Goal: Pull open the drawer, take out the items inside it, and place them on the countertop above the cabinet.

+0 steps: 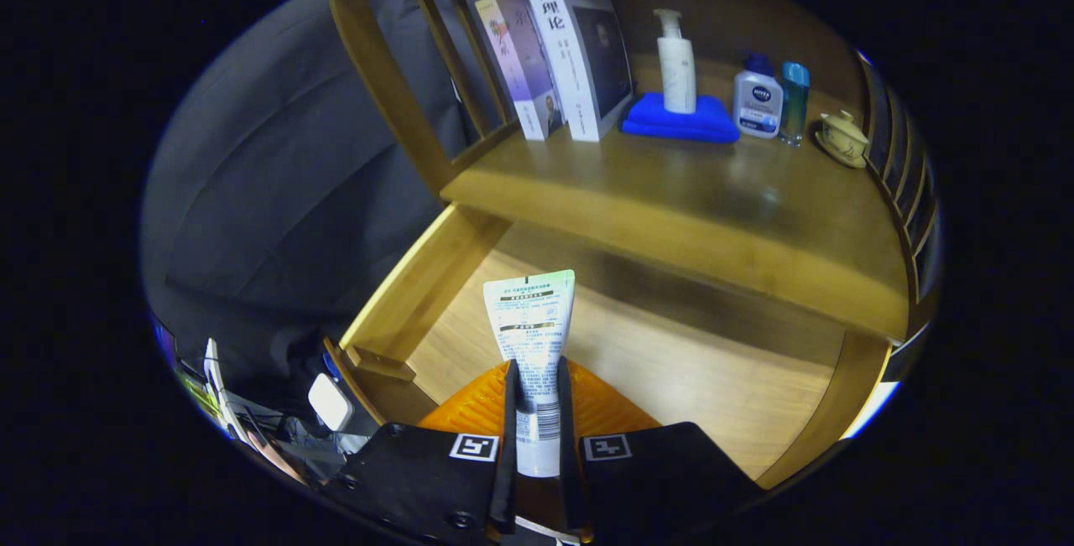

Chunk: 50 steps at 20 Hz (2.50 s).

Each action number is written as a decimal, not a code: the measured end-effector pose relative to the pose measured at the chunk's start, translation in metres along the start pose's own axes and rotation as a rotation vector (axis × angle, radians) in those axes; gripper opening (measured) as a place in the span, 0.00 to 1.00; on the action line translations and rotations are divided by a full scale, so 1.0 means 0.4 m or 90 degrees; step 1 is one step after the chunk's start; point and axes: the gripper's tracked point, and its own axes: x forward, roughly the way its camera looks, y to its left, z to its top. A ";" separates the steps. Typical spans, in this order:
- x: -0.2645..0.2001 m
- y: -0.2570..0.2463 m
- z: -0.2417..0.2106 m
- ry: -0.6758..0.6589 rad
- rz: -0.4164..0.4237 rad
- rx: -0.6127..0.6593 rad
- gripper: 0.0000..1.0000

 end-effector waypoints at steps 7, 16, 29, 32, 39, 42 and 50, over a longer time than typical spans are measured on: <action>-0.026 -0.059 0.145 -0.091 -0.012 0.085 0.22; 0.001 -0.198 0.304 -0.167 -0.060 0.207 0.23; 0.124 -0.326 0.347 -0.159 -0.093 0.351 0.22; 0.127 -0.334 0.334 -0.152 -0.113 0.345 0.26; 0.036 -0.303 0.379 -0.284 -0.154 0.216 0.99; -0.046 -0.264 0.368 -0.339 -0.194 0.142 0.98; -0.214 -0.096 0.231 -0.443 -0.160 0.085 0.98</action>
